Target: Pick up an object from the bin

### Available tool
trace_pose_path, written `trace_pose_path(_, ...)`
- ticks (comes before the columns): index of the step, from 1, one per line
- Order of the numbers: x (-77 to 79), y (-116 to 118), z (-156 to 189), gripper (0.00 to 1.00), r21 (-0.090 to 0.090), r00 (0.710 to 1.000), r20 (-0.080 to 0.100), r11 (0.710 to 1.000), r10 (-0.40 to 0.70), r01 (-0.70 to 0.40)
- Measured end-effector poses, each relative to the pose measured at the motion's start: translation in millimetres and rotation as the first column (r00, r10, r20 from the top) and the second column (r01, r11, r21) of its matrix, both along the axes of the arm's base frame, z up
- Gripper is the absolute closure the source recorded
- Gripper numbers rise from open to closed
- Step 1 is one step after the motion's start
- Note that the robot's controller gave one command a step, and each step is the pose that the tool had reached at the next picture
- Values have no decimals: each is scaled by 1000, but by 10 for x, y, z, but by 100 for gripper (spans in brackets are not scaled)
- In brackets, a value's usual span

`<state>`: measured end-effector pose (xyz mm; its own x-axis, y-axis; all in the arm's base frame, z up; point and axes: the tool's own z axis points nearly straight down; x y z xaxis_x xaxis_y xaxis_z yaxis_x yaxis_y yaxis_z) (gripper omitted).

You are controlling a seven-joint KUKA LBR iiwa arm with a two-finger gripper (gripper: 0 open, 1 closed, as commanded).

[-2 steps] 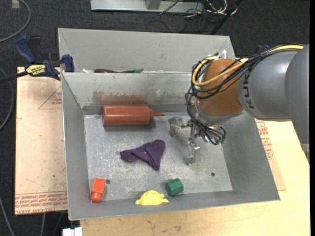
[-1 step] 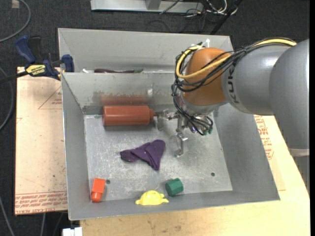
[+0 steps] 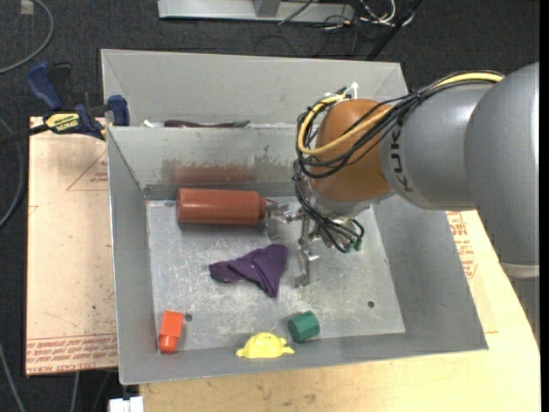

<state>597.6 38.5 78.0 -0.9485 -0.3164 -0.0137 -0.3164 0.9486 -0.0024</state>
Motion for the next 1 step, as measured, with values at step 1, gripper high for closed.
trace_pose_path(1,-198,149,-28,0,0,1000,-10,1000,-8,8)
